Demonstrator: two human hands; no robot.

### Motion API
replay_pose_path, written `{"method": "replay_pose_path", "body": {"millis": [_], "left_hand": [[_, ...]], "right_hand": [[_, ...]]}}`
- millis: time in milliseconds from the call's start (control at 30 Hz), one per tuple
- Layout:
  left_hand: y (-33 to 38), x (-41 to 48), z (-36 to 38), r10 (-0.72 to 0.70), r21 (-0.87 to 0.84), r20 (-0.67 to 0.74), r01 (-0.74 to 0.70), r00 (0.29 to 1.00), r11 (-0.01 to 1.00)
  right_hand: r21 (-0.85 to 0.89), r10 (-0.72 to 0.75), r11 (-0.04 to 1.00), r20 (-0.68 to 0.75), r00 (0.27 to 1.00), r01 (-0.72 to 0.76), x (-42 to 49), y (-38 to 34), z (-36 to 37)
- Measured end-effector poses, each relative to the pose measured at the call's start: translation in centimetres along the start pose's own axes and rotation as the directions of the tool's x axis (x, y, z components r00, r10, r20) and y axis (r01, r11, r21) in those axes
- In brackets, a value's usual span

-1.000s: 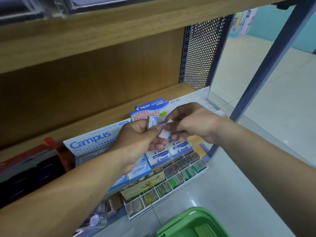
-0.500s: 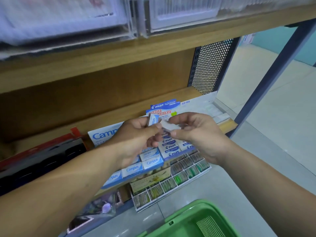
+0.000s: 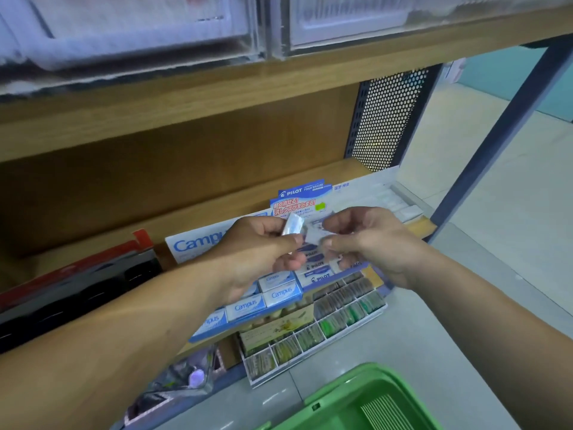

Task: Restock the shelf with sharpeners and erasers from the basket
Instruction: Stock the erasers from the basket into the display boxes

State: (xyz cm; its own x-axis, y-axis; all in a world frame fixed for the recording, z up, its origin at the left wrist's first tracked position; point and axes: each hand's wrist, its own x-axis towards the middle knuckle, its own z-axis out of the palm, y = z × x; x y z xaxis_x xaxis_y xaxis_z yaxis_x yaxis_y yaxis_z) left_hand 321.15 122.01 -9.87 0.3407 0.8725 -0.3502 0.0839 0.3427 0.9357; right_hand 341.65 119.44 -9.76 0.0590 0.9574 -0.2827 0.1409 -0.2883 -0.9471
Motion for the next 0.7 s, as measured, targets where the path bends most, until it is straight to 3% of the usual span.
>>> {"method": "replay_pose_path", "body": {"millis": [133,233,333,467,600,700], "left_hand": [[0.4,1.7,2.2,0.01,0.163,-0.032,-0.005,0.999,0.987],[1.2,3.5,5.0,0.012,0.18,-0.004,-0.011,1.0,0.984],[2.1,6.2,7.6,0.004,0.289,-0.003,-0.003,1.0,0.957],[3.0,10.0,11.0,0.018,0.311,0.024,-0.024,1.0,0.95],[2.5,12.1,12.7,0.042,0.3,0.048,-0.055,0.998,0.952],[2.2,13.3,13.2,0.038,0.281,0.075,-0.058,0.996,0.958]], "right_hand": [[0.035,-0.015,0.999,-0.287,0.958,0.026,1.4,0.6,-4.9],[0.228,0.056,0.972,-0.452,0.89,0.055,2.3,1.9,-7.7],[0.46,0.169,0.887,-0.41,0.897,0.044,3.0,2.7,-8.5],[0.397,0.149,0.918,-0.384,0.911,0.018,4.0,3.6,-8.1],[0.508,0.12,0.855,-0.388,0.914,0.104,4.8,4.3,-8.7],[0.418,0.09,0.905,-0.378,0.921,0.083,4.8,4.7,-9.5]]}}
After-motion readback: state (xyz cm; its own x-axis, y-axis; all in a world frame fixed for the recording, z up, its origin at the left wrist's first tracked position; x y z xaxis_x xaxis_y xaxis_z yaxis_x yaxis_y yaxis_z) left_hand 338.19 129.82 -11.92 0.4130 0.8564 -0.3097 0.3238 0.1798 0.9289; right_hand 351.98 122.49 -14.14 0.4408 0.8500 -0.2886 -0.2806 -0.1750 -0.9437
